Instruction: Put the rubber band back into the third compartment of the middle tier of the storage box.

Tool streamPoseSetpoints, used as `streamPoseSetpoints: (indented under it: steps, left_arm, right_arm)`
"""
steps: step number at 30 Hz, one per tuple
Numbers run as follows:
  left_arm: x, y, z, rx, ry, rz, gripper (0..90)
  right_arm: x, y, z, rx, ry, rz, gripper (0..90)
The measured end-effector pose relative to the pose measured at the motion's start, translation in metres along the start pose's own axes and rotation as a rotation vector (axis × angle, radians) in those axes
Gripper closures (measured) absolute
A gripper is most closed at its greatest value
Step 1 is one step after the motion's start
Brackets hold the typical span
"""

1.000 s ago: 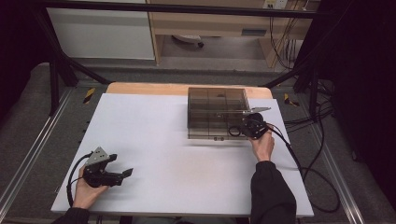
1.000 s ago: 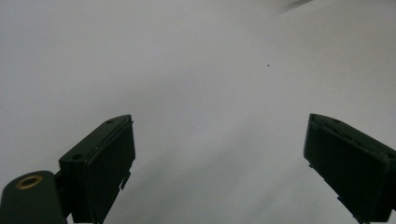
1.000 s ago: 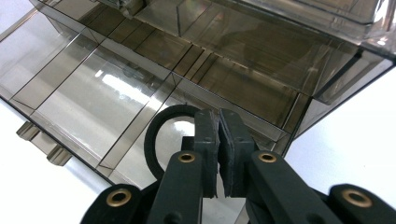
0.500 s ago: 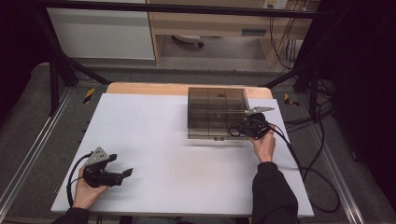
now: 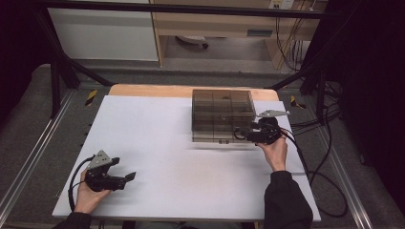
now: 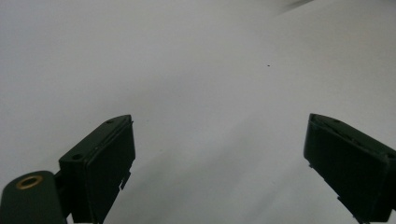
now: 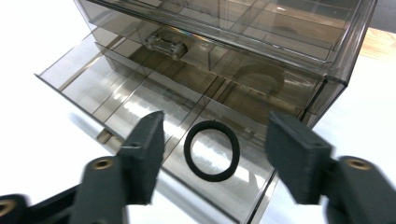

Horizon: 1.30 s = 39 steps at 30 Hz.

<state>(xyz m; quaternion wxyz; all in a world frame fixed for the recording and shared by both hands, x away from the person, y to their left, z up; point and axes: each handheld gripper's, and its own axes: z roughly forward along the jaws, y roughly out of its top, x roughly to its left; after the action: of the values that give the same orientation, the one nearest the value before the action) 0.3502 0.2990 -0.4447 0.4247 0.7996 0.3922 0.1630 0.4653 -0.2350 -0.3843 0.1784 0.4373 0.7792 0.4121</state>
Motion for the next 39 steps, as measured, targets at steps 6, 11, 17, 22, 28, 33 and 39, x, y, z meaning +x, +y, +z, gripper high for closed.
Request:
streamPoseSetpoints:
  steps: [6, 11, 17, 22, 28, 33, 39]
  left_arm:
    - [0.000, 0.000, 0.000, 0.000, 0.000, 0.000, 8.6]
    - [0.000, 0.000, 0.000, 0.001, 0.000, -0.001, 8.6]
    - [0.000, 0.000, 0.000, 0.001, -0.001, -0.001, 8.6]
    - [0.000, 0.000, 0.000, 0.000, -0.002, -0.001, 8.6]
    - [-0.001, 0.000, 0.000, 0.002, -0.001, -0.001, 8.6]
    - [-0.001, 0.000, 0.001, 0.006, -0.001, 0.000, 8.6]
    - [-0.001, 0.000, 0.001, 0.007, -0.003, 0.002, 8.6]
  right_arm:
    - [0.003, -0.002, -0.010, -0.018, 0.015, 0.008, 18.1]
    - [0.004, -0.003, -0.017, -0.011, 0.037, 0.019, 5.3]
    - [0.008, -0.007, -0.024, -0.021, 0.049, 0.003, 1.2]
    - [0.012, -0.011, -0.029, -0.024, 0.066, 0.000, 0.6]
    - [0.017, -0.018, -0.036, -0.047, 0.084, 0.004, 0.6]
    - [0.016, -0.031, -0.041, -0.053, 0.088, 0.021, 0.6]
    - [0.017, -0.046, -0.045, -0.056, 0.102, 0.030, 0.6]
